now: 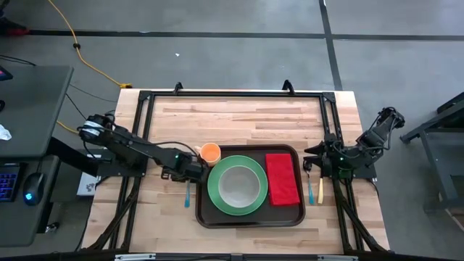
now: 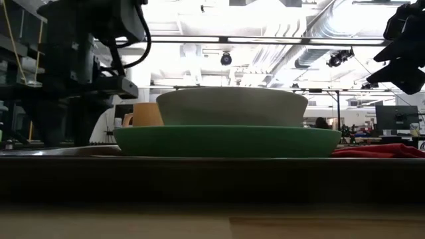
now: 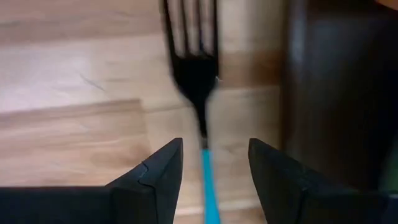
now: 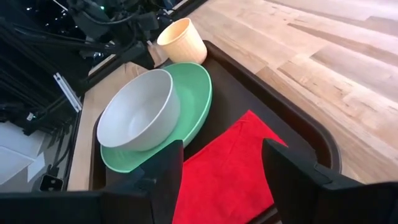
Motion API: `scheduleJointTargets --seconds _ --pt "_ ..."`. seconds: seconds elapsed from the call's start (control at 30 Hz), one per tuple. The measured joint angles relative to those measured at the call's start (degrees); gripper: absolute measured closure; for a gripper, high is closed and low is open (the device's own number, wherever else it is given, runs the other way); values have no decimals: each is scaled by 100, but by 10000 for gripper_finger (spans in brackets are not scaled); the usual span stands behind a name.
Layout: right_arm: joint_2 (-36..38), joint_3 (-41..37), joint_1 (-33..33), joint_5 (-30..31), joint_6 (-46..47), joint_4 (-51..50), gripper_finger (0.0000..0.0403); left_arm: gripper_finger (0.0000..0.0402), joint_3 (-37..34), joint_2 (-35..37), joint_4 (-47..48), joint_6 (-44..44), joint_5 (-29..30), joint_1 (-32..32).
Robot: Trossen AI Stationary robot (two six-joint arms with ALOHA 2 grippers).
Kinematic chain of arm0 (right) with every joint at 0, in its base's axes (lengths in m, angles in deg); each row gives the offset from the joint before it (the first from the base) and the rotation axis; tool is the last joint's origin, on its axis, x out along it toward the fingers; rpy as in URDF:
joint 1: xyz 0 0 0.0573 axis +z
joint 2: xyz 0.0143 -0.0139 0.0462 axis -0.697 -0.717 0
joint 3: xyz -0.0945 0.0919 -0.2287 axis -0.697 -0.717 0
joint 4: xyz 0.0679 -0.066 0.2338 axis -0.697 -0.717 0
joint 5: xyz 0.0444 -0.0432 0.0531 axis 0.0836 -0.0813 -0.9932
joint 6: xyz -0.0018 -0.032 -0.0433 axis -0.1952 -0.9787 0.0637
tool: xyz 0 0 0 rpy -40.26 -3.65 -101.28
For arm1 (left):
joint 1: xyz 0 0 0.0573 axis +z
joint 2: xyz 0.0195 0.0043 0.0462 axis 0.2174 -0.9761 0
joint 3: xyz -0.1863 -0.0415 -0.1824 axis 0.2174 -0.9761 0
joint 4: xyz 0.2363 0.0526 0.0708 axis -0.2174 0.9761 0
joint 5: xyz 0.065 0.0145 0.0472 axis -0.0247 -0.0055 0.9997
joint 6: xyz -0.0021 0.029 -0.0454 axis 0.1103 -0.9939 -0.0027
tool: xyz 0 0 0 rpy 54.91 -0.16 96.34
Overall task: Set up tray
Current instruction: Put the fork on top of the table napkin on the serving tray
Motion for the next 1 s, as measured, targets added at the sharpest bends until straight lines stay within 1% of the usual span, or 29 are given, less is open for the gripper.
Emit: scheduleJointTargets --seconds 0.13,0.33,0.43,0.53,0.67,0.8,1.0 --pt "-39 4 0 -4 -135 18 206 190 1 -162 -1 -59 -161 134" --pt "-37 4 0 35 -176 24 206 190 28 -496 -98 -153 -554 135" --pt "-42 4 0 27 -180 71 206 190 25 -592 -124 -151 -641 137" --pt "-39 4 0 -51 -182 129 206 190 21 -619 -140 -151 -673 139" --pt "-39 4 0 -359 -190 275 206 192 19 -623 -146 -134 -693 137" --pt "-39 4 0 -699 -166 319 206 215 15 -628 -151 -104 -718 135" --pt "-39 4 0 -873 -160 319 206 277 18 -634 -90 18 -833 131"
